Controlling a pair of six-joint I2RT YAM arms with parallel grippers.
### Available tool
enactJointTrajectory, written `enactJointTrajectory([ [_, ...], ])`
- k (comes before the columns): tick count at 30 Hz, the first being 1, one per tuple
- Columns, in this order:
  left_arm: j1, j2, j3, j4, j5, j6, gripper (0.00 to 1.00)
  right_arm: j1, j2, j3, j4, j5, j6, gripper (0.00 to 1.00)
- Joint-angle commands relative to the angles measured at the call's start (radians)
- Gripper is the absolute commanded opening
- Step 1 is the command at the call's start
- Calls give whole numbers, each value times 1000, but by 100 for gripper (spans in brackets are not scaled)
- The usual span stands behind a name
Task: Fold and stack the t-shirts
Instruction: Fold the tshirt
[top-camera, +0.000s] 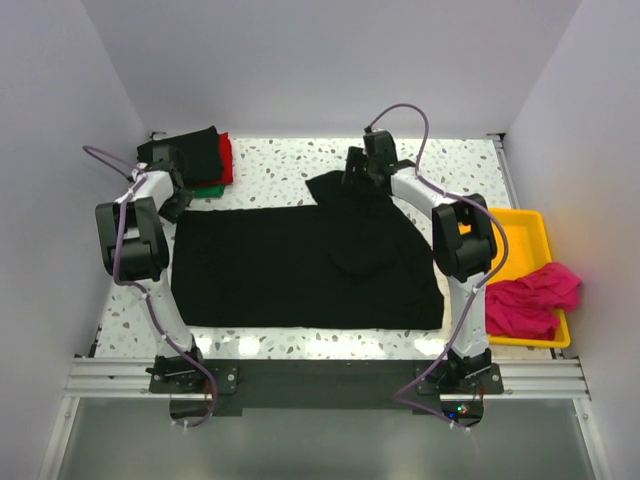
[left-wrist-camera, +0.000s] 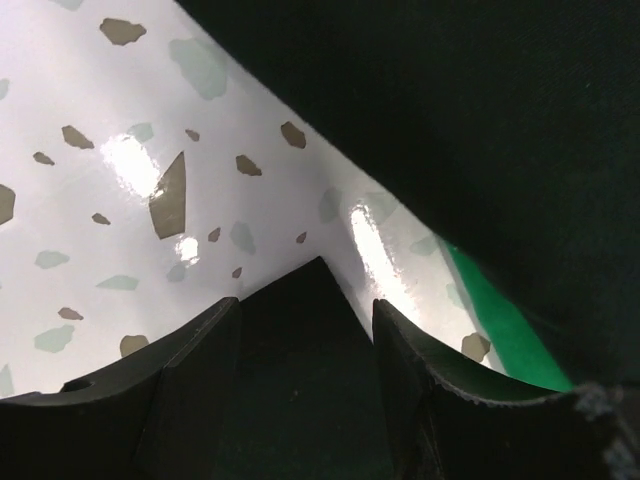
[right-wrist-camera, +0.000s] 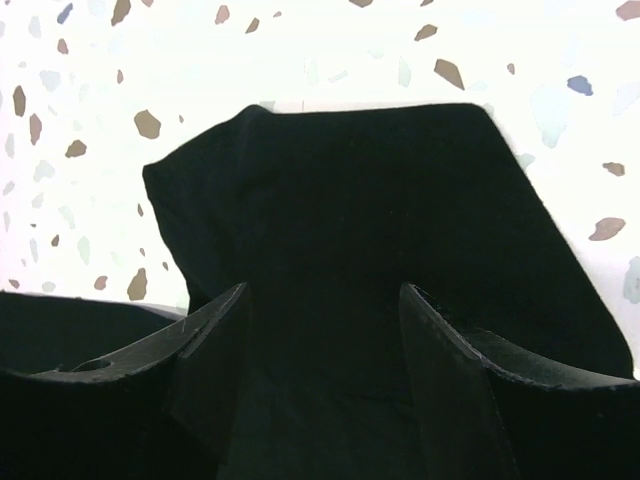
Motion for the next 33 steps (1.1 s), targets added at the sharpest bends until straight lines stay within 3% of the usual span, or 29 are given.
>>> enactJointTrajectory([
  [1,2,8,68,13,-27,-23,59,-6,13,25,30,-22,5,64],
  [8,-8,31,111,-24,-66,-32,49,-18,33,27,33,-22,6,64],
  [12,-33,48,142,-60,-134,-37,48,-26,45,36,35,-48,15,63],
  [27,-61,143,214,-119,-155,-58,41,-46,88,103,11,-60,26,63],
  [33,-61,155,196,-122,-148,-55,31,-60,130,154,-12,-66,17,63],
])
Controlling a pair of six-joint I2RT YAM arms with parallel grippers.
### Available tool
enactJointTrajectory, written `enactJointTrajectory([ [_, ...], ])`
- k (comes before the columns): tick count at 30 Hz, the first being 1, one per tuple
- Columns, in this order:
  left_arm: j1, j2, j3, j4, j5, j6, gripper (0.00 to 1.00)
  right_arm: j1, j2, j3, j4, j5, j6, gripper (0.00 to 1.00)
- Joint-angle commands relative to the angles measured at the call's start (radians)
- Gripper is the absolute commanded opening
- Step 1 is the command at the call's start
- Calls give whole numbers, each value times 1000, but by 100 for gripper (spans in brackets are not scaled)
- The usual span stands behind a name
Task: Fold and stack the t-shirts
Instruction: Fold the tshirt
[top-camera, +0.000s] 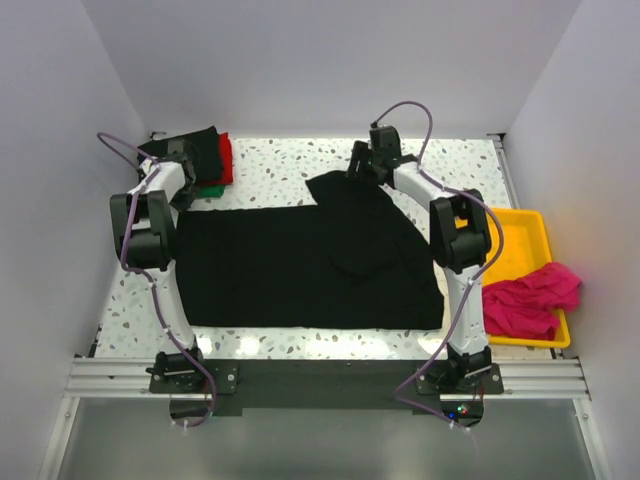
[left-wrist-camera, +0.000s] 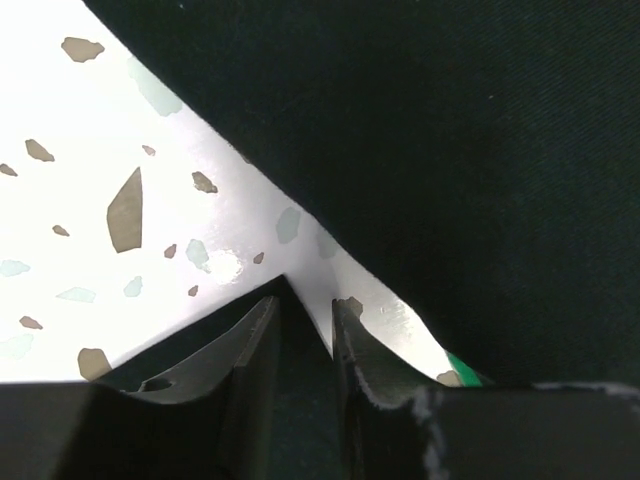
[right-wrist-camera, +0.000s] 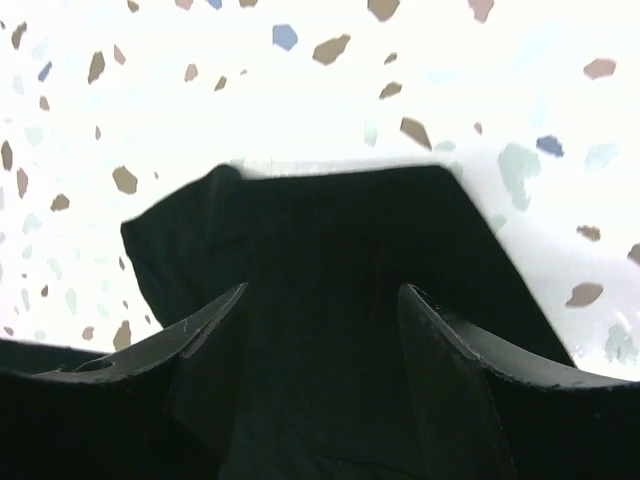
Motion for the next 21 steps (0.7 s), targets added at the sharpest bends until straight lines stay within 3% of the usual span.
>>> enactJointTrajectory([
  [1,0,18,9,-13,-22,-18,30,-17,34,79,-20,-19,1,63],
  [9,0,1,-51,6,-19,-3,18,-46,103,154,-59,-40,13,65],
  [15,0,-13,-65,21,-13,28,0,-60,154,224,-86,-43,19,67],
  [21,2,-51,-85,53,10,61,0,-79,207,288,-92,-25,21,69],
])
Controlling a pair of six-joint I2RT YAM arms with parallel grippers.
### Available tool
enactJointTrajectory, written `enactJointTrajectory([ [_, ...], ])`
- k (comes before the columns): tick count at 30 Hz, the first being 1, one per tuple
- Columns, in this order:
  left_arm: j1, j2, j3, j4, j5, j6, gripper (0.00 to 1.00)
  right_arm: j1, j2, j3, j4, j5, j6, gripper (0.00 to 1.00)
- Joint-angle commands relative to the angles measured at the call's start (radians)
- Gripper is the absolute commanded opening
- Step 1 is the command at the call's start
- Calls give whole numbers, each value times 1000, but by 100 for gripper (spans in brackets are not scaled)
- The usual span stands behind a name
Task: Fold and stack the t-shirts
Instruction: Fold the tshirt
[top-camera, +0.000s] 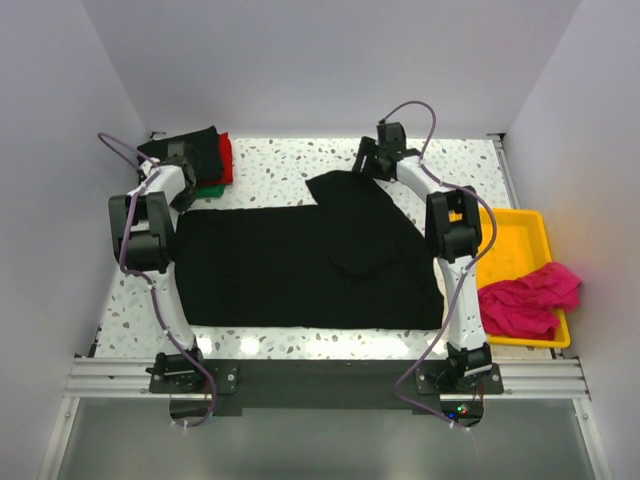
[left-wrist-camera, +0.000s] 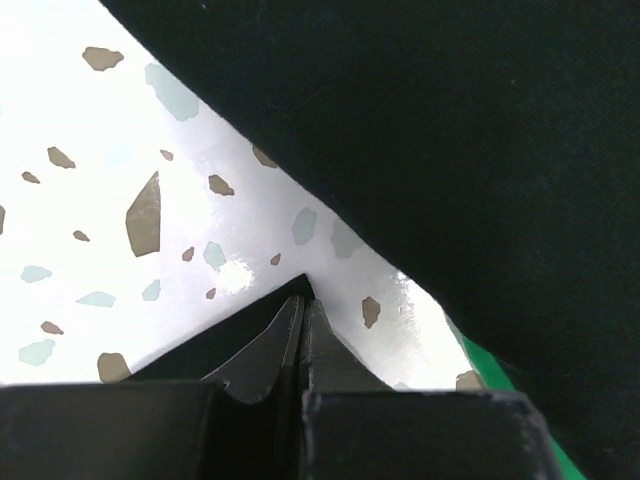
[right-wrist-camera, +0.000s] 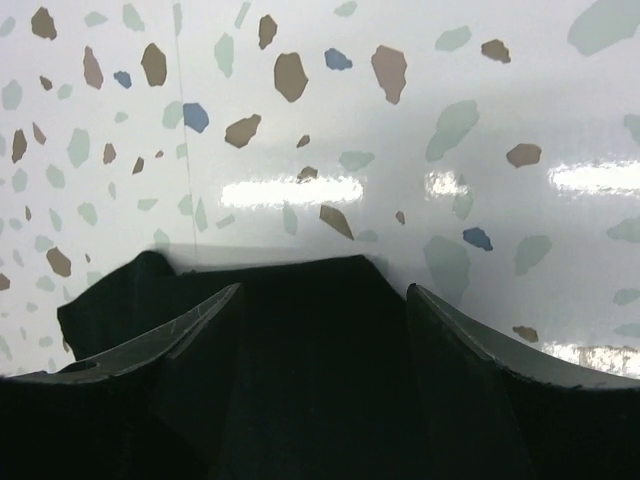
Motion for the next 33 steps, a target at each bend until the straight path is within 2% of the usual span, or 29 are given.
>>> enactJointTrajectory([
  [1,2,-33,-40,17,34,34,0,-16,34,77,-16,12,12,69],
  [8,1,-67,-62,46,62,54,0,-18,91,143,-23,27,8,68],
  [18,1,-82,-83,72,76,67,0,-6,9,-52,62,9,1,59],
  [24,1,-88,-85,74,77,73,0,5,-14,-107,82,-4,-10,57],
  [33,1,-94,-81,78,79,78,0,14,-58,-167,99,-14,-18,47],
])
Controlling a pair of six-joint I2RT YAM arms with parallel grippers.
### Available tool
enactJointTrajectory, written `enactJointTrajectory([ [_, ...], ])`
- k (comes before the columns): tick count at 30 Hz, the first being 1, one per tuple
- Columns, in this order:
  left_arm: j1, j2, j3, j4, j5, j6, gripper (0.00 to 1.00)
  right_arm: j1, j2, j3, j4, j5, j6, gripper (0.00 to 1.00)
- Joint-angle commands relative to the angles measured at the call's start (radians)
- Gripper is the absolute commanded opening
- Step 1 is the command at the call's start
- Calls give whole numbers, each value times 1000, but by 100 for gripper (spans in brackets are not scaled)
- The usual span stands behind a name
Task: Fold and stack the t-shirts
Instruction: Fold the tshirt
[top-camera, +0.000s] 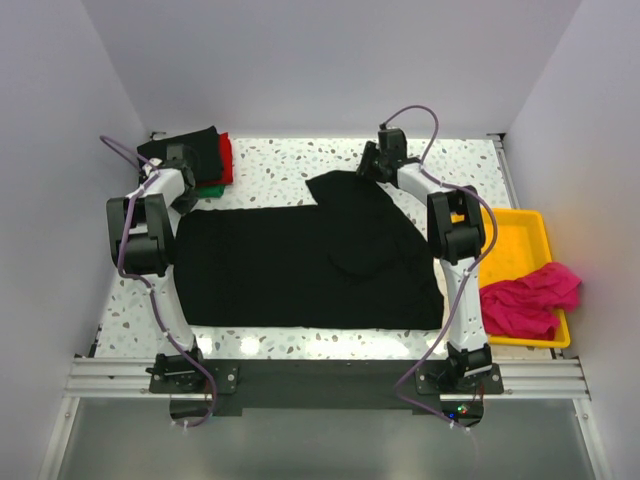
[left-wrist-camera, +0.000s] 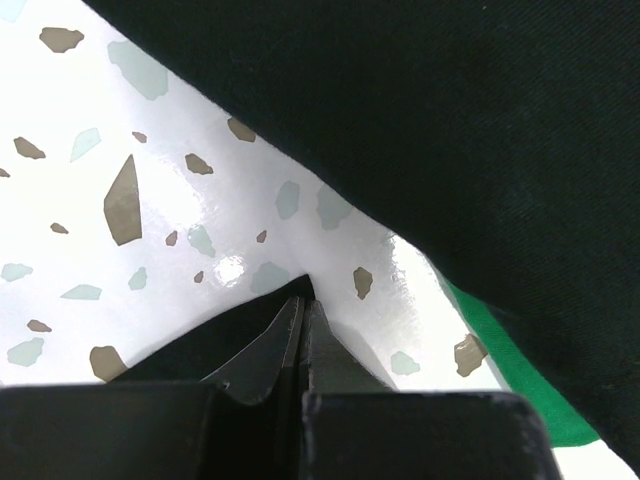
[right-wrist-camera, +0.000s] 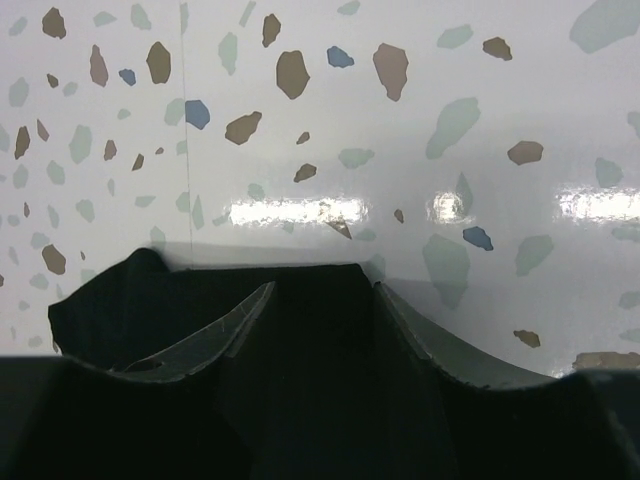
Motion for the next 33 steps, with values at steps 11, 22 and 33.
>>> enactJointTrajectory([
  [11,0,-51,-1,23,19,24,0,11,-83,-81,-61,8,-13,12],
  [22,2,-37,97,39,19,60,0,-1,-100,50,-128,111,-20,0],
  [33,8,6,155,77,57,70,0,-35,-89,171,-165,122,-36,0],
])
